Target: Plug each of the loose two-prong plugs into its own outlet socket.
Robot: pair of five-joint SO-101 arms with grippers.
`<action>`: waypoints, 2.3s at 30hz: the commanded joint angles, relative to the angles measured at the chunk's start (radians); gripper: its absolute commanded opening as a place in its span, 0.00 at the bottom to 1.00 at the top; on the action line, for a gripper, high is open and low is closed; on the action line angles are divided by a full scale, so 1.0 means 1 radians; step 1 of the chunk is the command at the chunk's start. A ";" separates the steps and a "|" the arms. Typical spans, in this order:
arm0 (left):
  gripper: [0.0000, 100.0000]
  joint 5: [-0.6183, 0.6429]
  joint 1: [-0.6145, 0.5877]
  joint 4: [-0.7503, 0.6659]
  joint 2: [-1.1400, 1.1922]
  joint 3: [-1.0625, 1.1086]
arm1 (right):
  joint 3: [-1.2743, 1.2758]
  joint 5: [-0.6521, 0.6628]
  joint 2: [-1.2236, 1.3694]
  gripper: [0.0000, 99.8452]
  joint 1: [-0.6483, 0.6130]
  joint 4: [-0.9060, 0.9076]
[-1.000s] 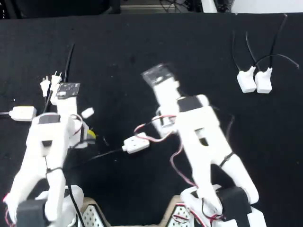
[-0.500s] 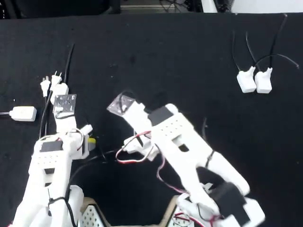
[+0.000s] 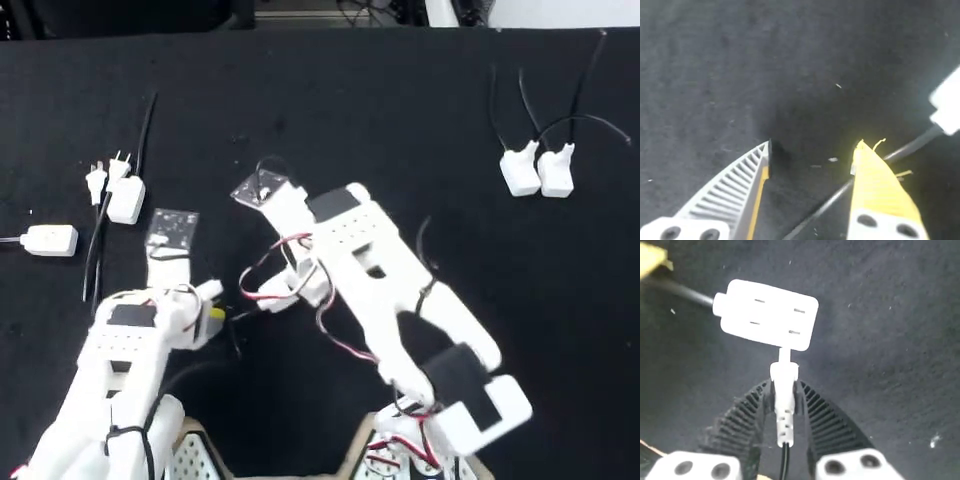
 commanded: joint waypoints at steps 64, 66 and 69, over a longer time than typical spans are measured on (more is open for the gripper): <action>0.27 -0.055 0.068 0.015 -0.018 -0.012 | -0.794 0.130 0.521 0.01 0.023 0.433; 0.27 -0.055 0.068 0.015 -0.018 -0.012 | -0.794 0.133 0.521 0.01 0.023 0.433; 0.27 -0.055 0.068 0.015 -0.018 -0.012 | -0.774 0.132 0.519 0.01 0.023 0.433</action>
